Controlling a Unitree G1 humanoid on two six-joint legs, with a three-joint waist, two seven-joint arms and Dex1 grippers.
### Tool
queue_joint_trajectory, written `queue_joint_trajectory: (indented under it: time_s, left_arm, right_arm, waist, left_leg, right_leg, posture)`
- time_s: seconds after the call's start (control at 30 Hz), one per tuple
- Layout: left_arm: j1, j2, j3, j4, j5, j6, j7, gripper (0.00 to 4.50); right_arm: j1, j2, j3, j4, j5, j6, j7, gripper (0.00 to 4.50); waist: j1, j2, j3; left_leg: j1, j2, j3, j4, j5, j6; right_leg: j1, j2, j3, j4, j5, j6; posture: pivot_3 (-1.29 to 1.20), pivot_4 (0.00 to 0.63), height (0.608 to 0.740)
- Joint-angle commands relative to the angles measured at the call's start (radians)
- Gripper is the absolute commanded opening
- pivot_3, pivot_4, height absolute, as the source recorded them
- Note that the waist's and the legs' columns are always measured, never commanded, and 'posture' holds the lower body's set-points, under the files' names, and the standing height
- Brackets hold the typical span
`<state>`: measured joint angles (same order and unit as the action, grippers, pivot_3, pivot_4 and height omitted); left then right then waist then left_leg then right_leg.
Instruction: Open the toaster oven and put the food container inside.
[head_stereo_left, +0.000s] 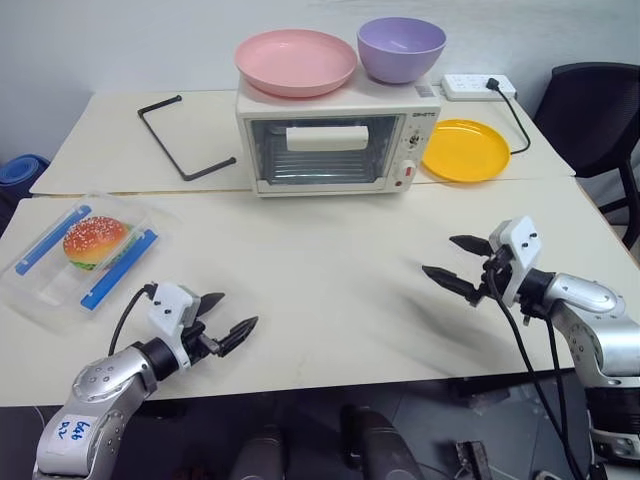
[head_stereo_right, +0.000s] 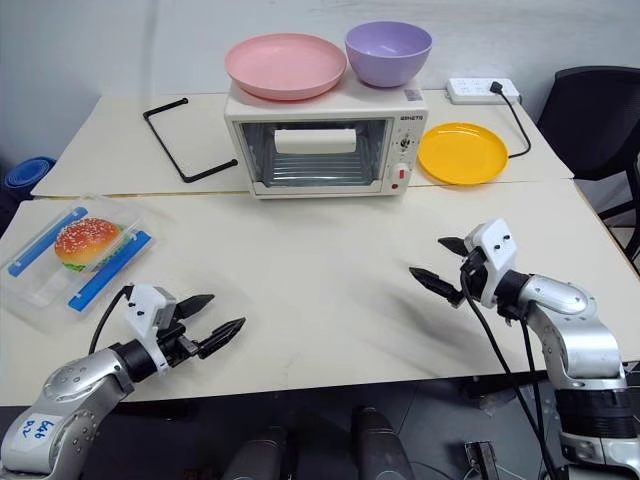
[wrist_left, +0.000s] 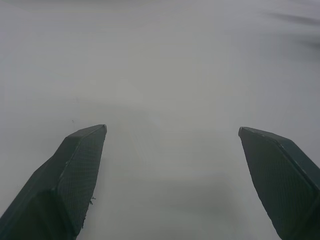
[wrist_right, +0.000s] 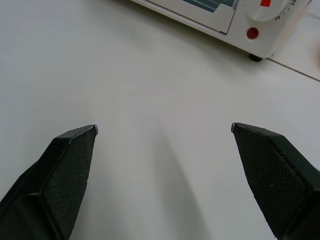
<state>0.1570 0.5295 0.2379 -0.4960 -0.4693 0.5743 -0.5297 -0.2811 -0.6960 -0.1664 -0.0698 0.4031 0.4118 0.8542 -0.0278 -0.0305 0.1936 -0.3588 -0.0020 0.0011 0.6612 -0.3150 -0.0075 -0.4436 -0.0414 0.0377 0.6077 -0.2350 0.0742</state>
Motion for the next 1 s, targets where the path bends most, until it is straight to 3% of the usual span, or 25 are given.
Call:
queue_joint_trajectory:
  time_s: [0.03, 0.37, 0.53, 0.77, 1.0]
  left_arm:
    - [-0.027, 0.015, 0.04, -0.005, 0.007, -0.023, 0.014, 4.5]
    - [-0.083, 0.02, 0.085, -0.006, -0.019, -0.001, 0.035, 4.5]
    - [-0.206, 0.048, 0.095, -0.023, -0.132, 0.076, -0.003, 4.5]
    - [-0.441, 0.085, 0.166, -0.038, -0.33, 0.233, 0.06, 4.5]
    - [-0.546, 0.138, 0.147, -0.028, -0.364, 0.242, 0.059, 4.5]
  right_arm:
    - [-0.016, 0.002, -0.012, -0.014, 0.002, -0.021, -0.005, 4.48]
    - [-0.082, 0.062, -0.02, -0.004, 0.063, 0.055, -0.035, 4.48]
    - [-0.223, 0.137, -0.001, 0.042, 0.1, 0.12, -0.077, 4.48]
    - [-0.512, 0.252, 0.047, 0.311, 0.02, 0.088, -0.163, 4.48]
    - [-0.646, 0.32, 0.102, 0.457, -0.037, 0.01, -0.118, 4.48]
  waist:
    - [0.0, 0.0, 0.0]
    - [-0.002, 0.0, 0.0]
    - [-0.001, 0.0, 0.0]
    - [-0.004, 0.0, 0.0]
    - [-0.003, 0.0, 0.0]
  left_leg:
    - [0.0, 0.0, 0.0, 0.0, 0.0, 0.0]
    - [0.0, 0.0, 0.0, 0.0, 0.0, 0.0]
    - [0.001, 0.0, 0.0, 0.0, 0.0, 0.0]
    - [0.0, 0.0, -0.001, 0.0, 0.0, -0.001]
    - [-0.005, 0.001, -0.003, -0.001, -0.001, -0.002]
  right_leg:
    - [0.0, 0.0, 0.0, 0.0, 0.0, 0.0]
    - [0.0, -0.001, -0.001, 0.0, 0.0, 0.0]
    - [0.0, -0.001, -0.001, 0.001, 0.0, 0.0]
    - [-0.001, -0.001, -0.002, 0.003, 0.001, 0.001]
    - [-0.003, -0.001, -0.003, 0.002, 0.001, 0.001]
  posture:
    - [0.0, 0.15, 0.74]
    - [0.0, 0.15, 0.74]
    - [0.0, 0.15, 0.74]
    - [0.0, 0.15, 0.74]
    - [0.0, 0.15, 0.74]
